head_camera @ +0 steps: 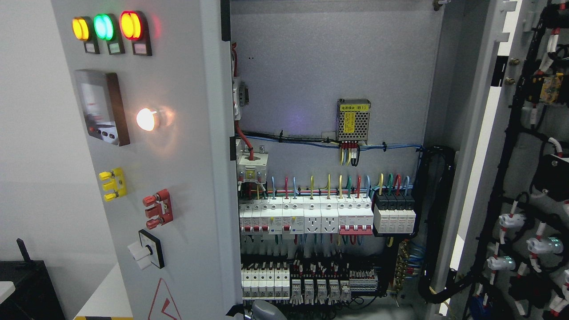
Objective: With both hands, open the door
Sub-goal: 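Swing the indicator-light door outward with the right hand, away from the cabinet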
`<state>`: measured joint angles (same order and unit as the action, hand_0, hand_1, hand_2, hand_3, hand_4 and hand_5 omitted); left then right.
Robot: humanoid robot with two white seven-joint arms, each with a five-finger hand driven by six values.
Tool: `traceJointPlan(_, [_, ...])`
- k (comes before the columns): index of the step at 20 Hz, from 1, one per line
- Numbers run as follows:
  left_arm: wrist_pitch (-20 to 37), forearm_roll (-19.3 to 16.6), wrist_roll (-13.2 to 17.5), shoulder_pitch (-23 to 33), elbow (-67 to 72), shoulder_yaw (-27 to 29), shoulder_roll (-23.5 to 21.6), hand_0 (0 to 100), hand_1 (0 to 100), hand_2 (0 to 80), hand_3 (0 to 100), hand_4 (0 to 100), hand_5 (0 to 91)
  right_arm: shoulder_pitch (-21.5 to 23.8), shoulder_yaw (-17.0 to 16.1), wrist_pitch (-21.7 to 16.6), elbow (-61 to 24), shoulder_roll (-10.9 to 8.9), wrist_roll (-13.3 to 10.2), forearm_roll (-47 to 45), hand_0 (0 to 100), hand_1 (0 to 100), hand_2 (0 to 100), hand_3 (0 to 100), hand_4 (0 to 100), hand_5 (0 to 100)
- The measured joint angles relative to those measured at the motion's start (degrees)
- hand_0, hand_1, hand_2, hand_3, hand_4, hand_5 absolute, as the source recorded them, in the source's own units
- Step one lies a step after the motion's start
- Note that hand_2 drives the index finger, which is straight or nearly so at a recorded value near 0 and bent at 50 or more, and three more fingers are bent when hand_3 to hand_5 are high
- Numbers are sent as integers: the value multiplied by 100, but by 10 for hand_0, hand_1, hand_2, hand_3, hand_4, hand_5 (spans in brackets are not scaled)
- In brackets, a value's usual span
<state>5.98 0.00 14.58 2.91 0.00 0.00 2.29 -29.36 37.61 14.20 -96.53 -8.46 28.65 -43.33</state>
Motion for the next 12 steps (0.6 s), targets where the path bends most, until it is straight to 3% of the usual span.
traceJointPlan(12, [0,0,0,0,0,0,0,0,0,0,0,31,0,23,389,-21,-196,141,18,3,106,0,0,0,0,0])
